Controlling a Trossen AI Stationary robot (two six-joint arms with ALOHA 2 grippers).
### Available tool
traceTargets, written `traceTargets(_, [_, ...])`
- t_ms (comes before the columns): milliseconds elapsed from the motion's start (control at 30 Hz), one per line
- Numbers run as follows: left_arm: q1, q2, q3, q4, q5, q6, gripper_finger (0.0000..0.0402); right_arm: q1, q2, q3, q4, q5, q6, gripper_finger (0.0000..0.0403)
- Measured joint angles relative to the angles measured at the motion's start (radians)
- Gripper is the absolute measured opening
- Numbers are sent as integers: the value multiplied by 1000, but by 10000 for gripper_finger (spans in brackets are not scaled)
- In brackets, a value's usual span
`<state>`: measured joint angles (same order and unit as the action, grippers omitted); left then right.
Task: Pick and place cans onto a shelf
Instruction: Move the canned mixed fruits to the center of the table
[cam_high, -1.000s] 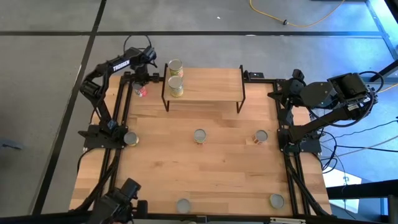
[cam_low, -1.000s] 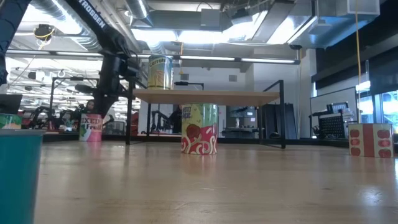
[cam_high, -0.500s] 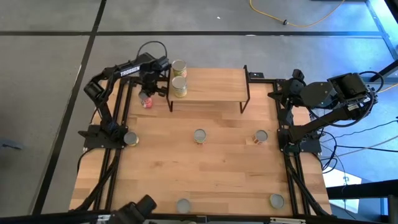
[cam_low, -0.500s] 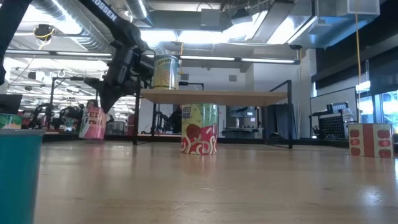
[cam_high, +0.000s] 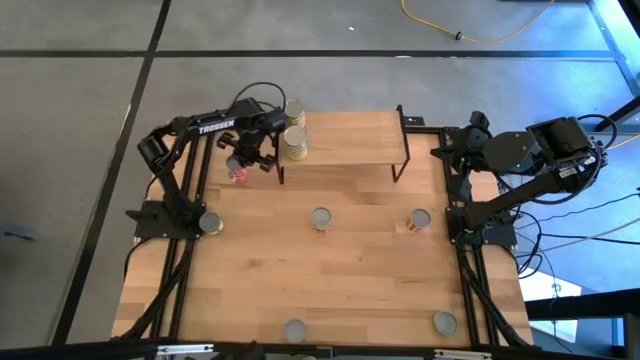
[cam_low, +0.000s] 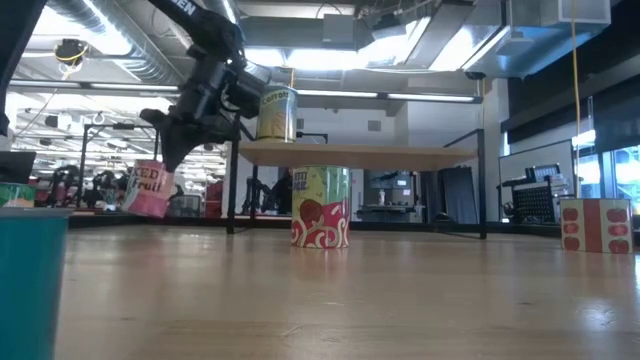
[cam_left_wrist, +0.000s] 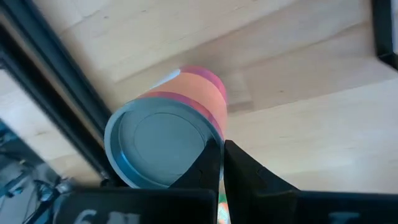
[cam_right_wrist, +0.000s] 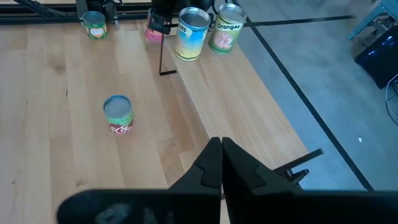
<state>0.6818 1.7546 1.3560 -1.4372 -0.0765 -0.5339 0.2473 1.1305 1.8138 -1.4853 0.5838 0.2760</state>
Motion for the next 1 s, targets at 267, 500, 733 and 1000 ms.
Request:
traceTargets(267, [57,-1,1,-53,-64,2,0,0,0,0,0,0,0,3])
traceTargets(500, [129,-41,1,-49,-94,71,0,0,0,0,0,0,6,4])
traceTargets(733, [189,-206,3,-78,-78,120,0,0,0,0,0,0,7,5])
traceTargets(1000, [81,-398,3,-133,-31,151,0,0,1,0,0,0,10,6])
